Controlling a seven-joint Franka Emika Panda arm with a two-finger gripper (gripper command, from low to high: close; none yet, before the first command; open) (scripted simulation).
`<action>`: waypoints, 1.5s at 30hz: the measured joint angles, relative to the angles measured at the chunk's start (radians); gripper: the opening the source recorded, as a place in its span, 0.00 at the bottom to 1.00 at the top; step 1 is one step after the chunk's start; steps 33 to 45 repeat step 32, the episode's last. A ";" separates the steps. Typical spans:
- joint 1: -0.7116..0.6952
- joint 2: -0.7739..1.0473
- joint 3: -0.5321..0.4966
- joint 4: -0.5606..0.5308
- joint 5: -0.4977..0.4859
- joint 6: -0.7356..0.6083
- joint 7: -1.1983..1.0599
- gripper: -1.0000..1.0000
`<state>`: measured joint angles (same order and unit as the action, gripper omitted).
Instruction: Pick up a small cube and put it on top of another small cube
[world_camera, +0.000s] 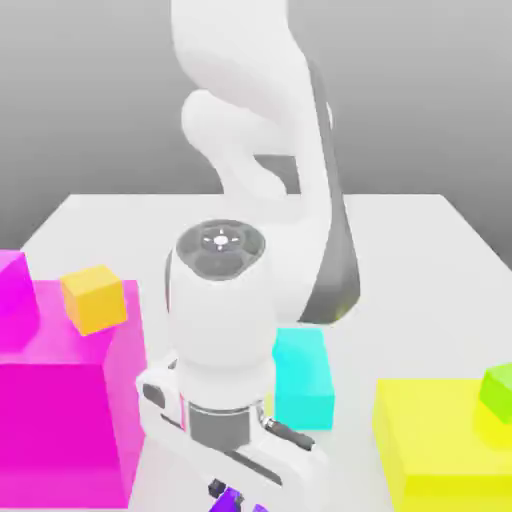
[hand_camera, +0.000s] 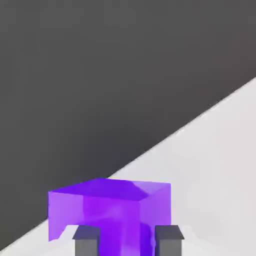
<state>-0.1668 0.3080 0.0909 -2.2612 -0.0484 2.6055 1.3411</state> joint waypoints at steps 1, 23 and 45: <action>-0.010 -0.034 -0.002 0.006 0.006 -0.029 -0.020 0.00; -0.197 -0.568 -0.127 -0.172 0.043 -0.431 -0.399 1.00; -0.197 -0.606 -0.127 -0.117 0.037 -0.524 -0.395 1.00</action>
